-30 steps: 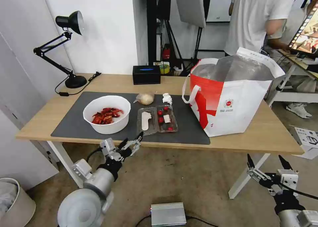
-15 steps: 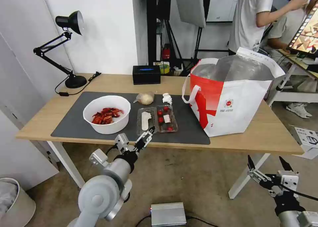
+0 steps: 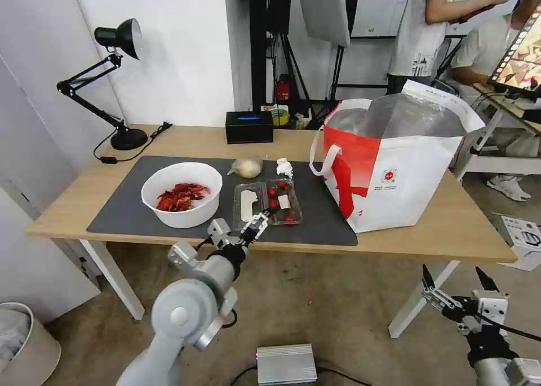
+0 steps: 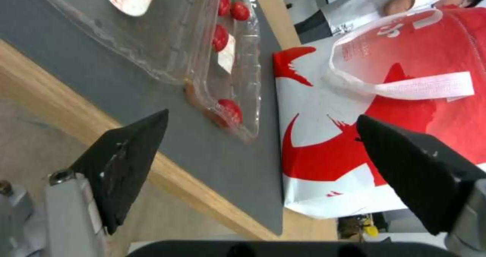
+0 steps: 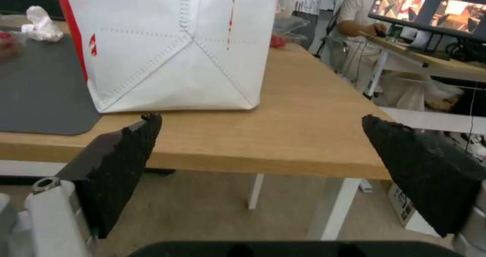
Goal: Pick up the trash from the table and place it into the takeout bag.
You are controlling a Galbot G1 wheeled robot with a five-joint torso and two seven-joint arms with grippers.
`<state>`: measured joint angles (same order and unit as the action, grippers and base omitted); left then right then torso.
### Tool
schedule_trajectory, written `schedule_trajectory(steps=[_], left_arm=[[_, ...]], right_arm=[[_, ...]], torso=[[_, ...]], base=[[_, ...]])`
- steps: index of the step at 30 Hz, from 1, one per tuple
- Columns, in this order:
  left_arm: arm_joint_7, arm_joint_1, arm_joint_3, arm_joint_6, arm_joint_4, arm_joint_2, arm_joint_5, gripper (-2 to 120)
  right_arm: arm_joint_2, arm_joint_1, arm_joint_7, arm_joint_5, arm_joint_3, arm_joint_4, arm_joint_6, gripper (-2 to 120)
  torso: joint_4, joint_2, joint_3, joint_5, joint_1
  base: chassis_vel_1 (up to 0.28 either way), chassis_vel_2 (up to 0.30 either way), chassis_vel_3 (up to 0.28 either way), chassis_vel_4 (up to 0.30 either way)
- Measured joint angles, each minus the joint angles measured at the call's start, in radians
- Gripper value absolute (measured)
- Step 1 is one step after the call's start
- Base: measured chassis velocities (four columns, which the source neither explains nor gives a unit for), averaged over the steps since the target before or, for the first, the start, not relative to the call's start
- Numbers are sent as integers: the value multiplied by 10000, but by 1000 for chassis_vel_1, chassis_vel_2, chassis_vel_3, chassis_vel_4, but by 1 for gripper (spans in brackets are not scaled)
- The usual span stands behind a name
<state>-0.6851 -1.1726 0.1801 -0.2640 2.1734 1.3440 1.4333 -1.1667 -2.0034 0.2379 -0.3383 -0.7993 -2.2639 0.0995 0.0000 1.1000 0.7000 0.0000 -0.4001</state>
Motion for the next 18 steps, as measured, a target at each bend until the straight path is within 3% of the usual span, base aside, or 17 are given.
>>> schedule_trajectory(steps=[18], left_arm=[[-61, 556, -185, 210, -1114, 499, -322, 100]], right_arm=[[-74, 59, 29, -19, -35, 192, -1, 100]], torso=[[-1, 0, 0, 0, 0]], base=[[0, 0, 0, 0]])
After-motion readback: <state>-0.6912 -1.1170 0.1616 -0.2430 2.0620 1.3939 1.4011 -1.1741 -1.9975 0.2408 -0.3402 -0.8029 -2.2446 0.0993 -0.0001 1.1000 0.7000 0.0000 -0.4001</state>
